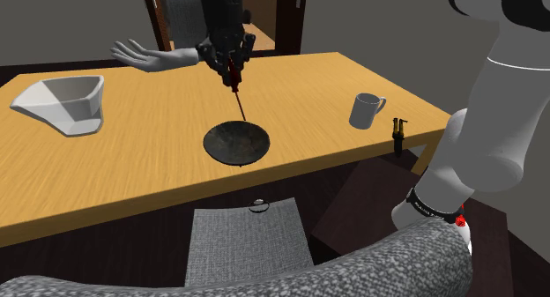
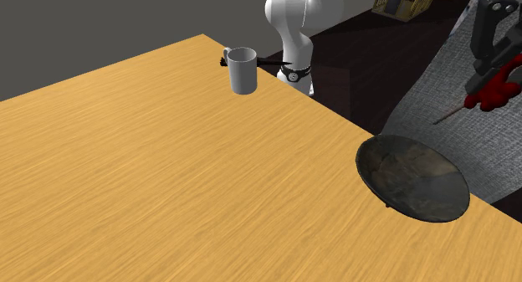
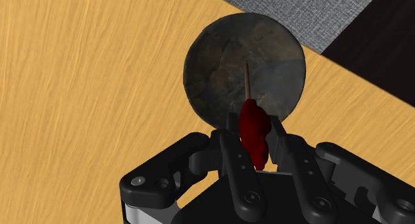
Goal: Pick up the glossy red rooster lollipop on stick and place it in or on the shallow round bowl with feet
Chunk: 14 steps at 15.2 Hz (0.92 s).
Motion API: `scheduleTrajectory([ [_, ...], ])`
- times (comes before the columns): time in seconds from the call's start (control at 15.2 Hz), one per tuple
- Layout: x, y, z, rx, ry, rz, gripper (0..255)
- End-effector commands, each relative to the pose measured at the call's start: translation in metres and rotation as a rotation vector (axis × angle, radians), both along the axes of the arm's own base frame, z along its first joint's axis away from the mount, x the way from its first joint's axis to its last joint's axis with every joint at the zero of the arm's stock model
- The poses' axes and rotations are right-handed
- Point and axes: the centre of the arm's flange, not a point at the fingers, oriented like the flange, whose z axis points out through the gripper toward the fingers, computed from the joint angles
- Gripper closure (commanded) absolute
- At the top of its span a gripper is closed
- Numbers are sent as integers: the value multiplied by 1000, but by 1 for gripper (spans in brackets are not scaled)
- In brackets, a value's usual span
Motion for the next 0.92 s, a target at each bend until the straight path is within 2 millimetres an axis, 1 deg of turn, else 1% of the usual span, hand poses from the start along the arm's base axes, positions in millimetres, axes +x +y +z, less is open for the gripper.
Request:
scheduleTrajectory([
  [0.0, -1, 0, -10, 0, 0, 0, 255],
  [0.86, -1, 0, -80, 0, 0, 0, 255],
])
